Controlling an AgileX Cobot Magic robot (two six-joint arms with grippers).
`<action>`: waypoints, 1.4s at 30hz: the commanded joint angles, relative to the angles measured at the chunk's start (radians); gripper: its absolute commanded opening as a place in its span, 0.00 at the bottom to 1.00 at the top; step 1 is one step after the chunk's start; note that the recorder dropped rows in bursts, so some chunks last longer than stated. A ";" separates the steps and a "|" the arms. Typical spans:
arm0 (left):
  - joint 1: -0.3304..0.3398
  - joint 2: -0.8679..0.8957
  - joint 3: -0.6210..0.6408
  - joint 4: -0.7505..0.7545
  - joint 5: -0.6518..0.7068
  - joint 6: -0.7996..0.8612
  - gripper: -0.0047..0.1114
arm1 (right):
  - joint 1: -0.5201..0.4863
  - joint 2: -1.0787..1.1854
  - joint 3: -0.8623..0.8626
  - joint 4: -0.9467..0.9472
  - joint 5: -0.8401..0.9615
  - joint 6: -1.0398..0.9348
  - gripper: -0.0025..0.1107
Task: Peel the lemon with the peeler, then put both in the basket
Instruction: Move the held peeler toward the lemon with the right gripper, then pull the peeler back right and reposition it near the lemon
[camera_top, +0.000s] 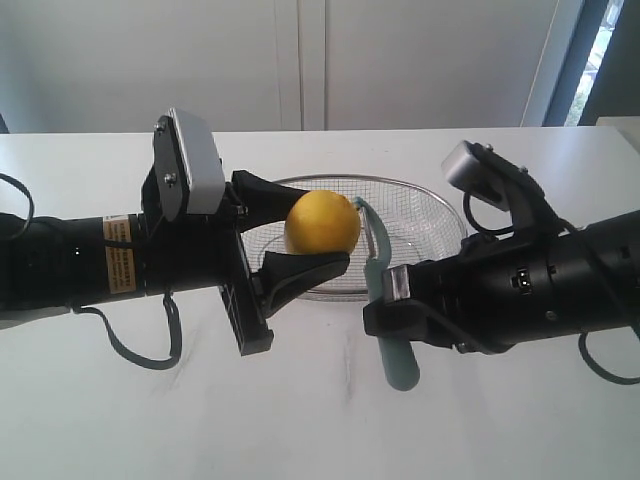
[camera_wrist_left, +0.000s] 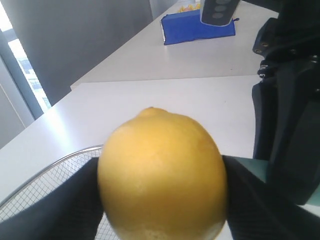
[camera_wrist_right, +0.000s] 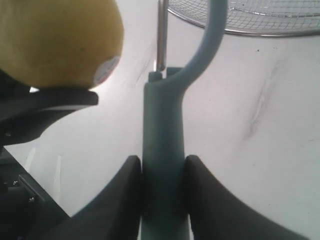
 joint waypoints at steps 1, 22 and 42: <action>-0.003 -0.007 -0.005 0.005 -0.024 -0.001 0.04 | 0.011 -0.002 0.004 0.018 -0.011 -0.012 0.02; -0.003 -0.007 -0.005 0.005 -0.020 -0.001 0.04 | 0.011 0.068 0.004 0.117 0.029 -0.063 0.02; -0.003 -0.007 -0.005 0.006 0.065 -0.001 0.04 | 0.011 0.062 0.002 0.122 0.026 -0.065 0.02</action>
